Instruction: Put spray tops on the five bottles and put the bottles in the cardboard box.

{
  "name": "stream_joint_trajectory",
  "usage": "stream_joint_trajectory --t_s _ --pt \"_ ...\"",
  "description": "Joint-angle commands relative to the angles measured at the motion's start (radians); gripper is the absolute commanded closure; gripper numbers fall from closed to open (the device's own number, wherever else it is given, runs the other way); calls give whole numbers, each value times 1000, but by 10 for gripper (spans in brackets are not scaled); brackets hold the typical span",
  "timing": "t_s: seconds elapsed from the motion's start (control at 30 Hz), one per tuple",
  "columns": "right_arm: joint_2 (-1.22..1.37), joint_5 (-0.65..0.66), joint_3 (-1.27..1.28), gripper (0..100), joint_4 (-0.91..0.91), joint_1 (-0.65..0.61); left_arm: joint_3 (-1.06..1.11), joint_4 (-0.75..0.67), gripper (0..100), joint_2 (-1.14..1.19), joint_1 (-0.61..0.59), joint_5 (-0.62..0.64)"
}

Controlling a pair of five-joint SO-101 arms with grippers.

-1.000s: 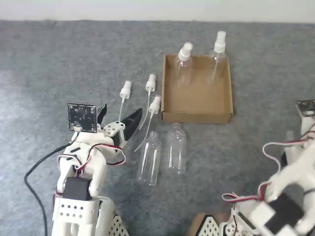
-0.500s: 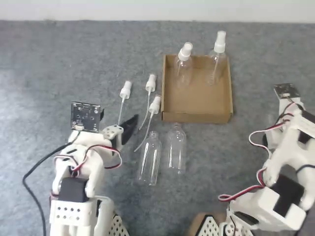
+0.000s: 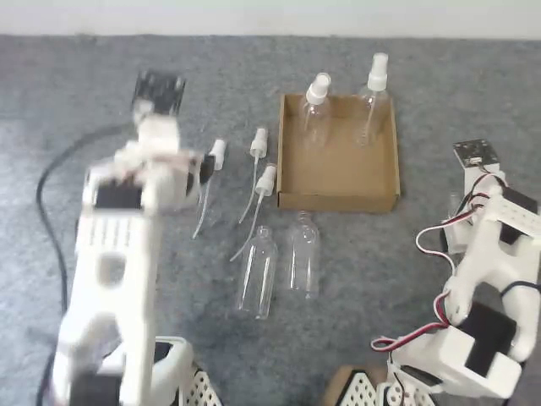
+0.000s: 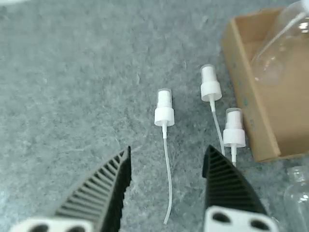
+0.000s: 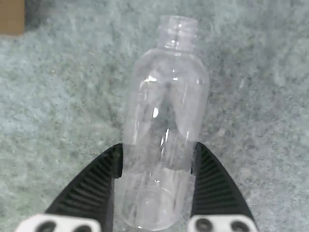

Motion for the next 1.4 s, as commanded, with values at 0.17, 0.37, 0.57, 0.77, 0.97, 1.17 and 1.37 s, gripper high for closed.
stream_joint_trajectory --t_s 0.17,0.37,0.57,0.77,0.97,1.17,1.37 --pt "16 29 52 909 -1 -15 -851 210 776 838 2 11" --pt "13 97 94 909 -2 -15 -1260 342 776 1183 2 12" --pt "12 95 89 909 18 -21 -1613 508 776 1458 12 25" --pt "12 94 95 909 33 8 -1934 657 837 1665 25 23" --pt "12 97 95 909 33 19 -2057 681 850 1821 52 23" --pt "12 98 97 909 35 27 -2060 687 989 1783 21 26" --pt "12 121 97 909 28 79 -1768 689 989 1594 21 29"
